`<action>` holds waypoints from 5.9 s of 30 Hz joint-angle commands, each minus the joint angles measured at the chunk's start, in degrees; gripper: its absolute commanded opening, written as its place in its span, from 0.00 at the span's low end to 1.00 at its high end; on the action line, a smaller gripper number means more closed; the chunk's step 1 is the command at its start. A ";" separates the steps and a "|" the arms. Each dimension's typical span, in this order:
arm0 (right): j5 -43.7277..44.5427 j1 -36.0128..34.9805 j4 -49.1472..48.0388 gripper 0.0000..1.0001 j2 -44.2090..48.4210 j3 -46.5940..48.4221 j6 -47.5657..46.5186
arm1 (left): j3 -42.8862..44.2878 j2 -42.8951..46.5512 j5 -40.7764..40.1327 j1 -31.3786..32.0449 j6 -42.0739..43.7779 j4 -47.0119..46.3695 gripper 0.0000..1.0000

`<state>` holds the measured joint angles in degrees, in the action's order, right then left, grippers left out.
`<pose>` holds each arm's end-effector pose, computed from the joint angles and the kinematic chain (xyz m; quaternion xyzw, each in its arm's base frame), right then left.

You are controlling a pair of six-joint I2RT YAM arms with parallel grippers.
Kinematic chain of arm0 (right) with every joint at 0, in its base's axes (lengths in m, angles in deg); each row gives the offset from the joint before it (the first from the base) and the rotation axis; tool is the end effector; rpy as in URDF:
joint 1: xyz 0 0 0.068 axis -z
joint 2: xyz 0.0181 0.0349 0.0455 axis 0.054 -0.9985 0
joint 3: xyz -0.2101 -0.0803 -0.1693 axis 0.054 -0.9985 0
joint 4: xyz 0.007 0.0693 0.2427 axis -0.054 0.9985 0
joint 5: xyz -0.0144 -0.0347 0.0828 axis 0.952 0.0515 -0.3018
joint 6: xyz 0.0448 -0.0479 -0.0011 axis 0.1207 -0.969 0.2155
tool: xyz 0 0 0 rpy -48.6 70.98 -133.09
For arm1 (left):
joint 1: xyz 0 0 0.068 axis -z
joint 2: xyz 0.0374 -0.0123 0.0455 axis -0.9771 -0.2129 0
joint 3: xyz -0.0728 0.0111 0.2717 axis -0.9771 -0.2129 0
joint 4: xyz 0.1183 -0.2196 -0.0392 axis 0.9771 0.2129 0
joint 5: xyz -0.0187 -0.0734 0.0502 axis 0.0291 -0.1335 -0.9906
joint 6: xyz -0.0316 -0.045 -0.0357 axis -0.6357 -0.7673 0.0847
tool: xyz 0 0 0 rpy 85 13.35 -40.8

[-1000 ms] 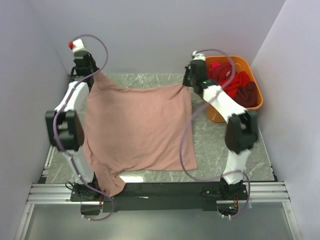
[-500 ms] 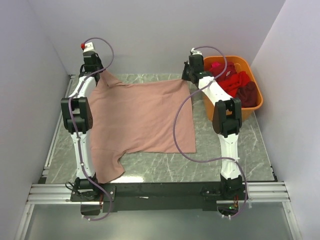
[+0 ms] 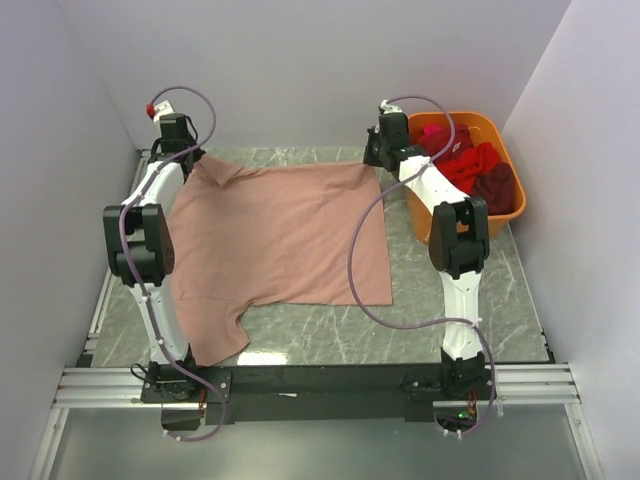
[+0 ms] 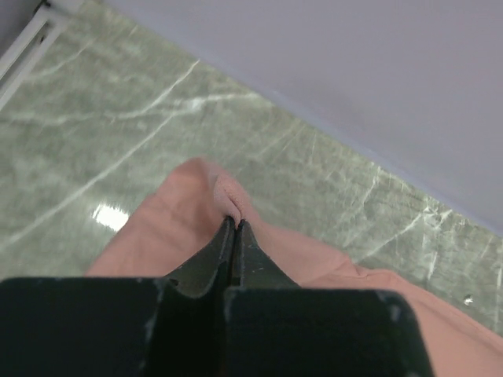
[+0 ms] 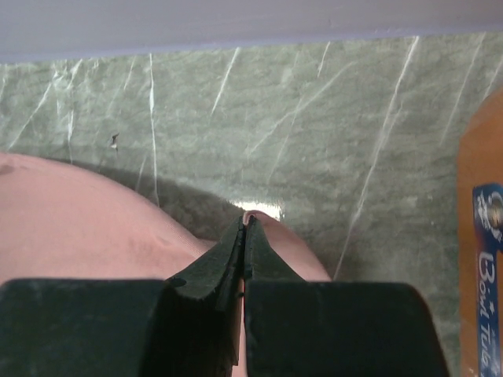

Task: Fold and stack the t-shirts
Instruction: Fold the tshirt

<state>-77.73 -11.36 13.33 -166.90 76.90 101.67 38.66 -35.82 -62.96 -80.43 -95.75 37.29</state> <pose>0.5233 0.1356 0.2517 0.0020 0.8699 0.1319 0.4753 0.5093 0.0344 0.2662 -0.2553 0.8089 -0.0204 0.5292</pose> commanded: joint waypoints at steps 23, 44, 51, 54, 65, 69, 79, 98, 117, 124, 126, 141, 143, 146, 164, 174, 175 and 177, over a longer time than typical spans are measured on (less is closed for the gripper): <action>0.36 0.13 -0.71 0.00 16.05 -11.61 -5.07 | -30.46 39.42 -12.44 2.10 -31.80 24.28 0.00; 0.71 0.13 0.09 0.00 20.00 -19.43 -5.34 | -48.73 56.12 -15.35 7.47 -44.29 35.88 0.04; -0.33 0.04 -3.95 0.09 28.86 -37.42 -0.25 | -53.49 58.15 -14.02 7.47 -43.33 36.32 0.29; -0.79 -0.04 -3.61 0.34 31.25 -39.82 0.11 | -53.14 59.29 -12.19 7.47 -41.31 37.20 0.48; -4.47 -4.35 -1.85 0.68 29.95 -32.81 -0.60 | -46.83 54.30 -9.99 6.68 -34.62 24.20 0.99; -5.97 -4.70 -0.36 0.69 22.92 -27.80 1.25 | -38.65 40.62 -8.93 3.00 -31.46 18.67 0.99; -9.04 -4.61 6.32 0.70 6.75 -13.82 2.57 | -24.77 15.54 0.12 -1.76 -24.08 7.32 0.99; -4.74 0.04 22.06 0.70 -5.13 -2.92 4.86 | -20.80 1.11 0.84 -9.49 -25.13 12.67 1.00; -7.20 1.71 22.33 0.70 -15.15 14.49 6.70 | 1.77 -14.00 9.70 -9.94 -24.25 15.57 0.99; -7.55 1.80 20.83 0.70 -17.52 21.87 5.39 | 7.14 -15.41 9.79 -10.02 -23.46 15.13 0.99; -8.08 1.80 19.60 0.70 -15.78 22.14 4.43 | 11.43 -15.24 9.62 -9.85 -23.11 16.97 0.99; -6.23 -4.69 3.61 0.73 20.15 -18.16 3.45 | -38.69 36.59 -3.28 -10.02 -35.30 23.48 0.99; -6.58 -5.31 1.16 0.73 24.37 -25.37 5.46 | -46.94 44.59 -4.26 -9.94 -37.77 27.24 1.00; -8.60 -5.84 -0.87 0.73 27.56 -31.37 7.58 | -53.99 53.03 -4.09 -9.94 -39.54 31.47 0.99; -7.82 -5.58 -2.99 0.74 39.26 -47.91 10.93 | -67.64 52.10 -8.05 -9.67 -48.24 40.80 0.91; -6.06 -5.67 0.52 0.73 40.48 -50.37 11.36 | -68.52 53.74 -6.64 -9.76 -47.11 38.08 0.01; -5.71 -6.36 1.74 0.73 41.01 -50.98 11.36 | -68.00 54.19 -6.64 -9.76 -47.10 38.42 0.01; -4.66 -7.51 2.98 0.73 42.85 -53.18 11.45 | -67.47 55.77 -6.64 -9.67 -46.75 38.87 0.01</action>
<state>-84.44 -17.70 13.57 -127.84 25.82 112.62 -28.80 17.70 -69.52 -90.22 -143.11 75.83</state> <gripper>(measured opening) 0.730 0.030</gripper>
